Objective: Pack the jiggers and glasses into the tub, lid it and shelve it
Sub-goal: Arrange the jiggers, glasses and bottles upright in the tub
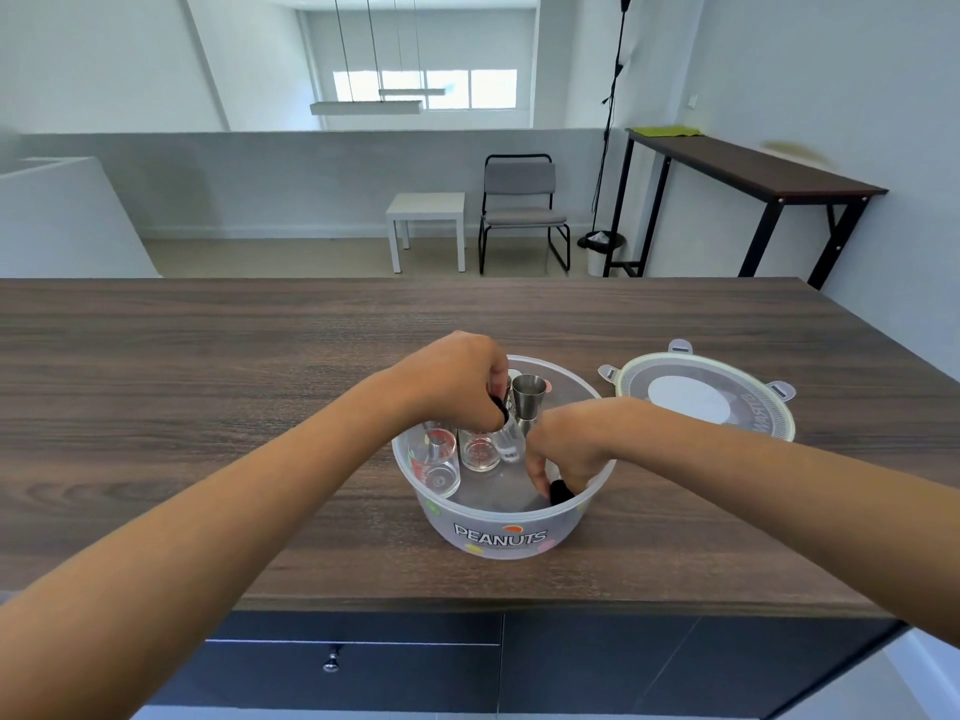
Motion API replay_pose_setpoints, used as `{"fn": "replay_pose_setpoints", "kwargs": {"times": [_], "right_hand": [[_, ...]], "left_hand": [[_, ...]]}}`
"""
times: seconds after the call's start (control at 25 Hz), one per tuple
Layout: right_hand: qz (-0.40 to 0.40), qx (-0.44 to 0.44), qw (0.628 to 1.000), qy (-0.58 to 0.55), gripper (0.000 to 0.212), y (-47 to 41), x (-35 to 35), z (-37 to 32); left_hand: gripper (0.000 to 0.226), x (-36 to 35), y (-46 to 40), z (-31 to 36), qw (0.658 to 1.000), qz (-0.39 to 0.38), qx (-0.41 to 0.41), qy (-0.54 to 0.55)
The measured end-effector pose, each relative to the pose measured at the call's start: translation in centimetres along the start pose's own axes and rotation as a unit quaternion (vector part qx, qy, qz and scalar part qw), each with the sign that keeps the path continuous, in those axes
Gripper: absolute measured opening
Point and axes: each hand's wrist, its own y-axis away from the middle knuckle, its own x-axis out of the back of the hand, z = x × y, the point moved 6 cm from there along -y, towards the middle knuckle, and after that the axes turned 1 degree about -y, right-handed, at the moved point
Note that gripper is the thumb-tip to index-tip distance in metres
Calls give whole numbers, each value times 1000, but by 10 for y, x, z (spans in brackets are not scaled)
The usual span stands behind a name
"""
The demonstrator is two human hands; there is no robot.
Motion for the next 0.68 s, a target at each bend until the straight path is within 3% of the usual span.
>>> {"fn": "replay_pose_setpoints", "kwargs": {"times": [0.16,0.36,0.68], "right_hand": [[90,18,994,-61,26,14,11,9],[235,-56,968,-63,26,28,28,39],[313,-177,929,-85,36,30,33,69]], "left_hand": [[18,-6,5,-1,999,-30,-3,-27],[21,-15,-1,-1,999,-40,-11,-13],[12,-24,-29,1,998,59,-18,19]]}}
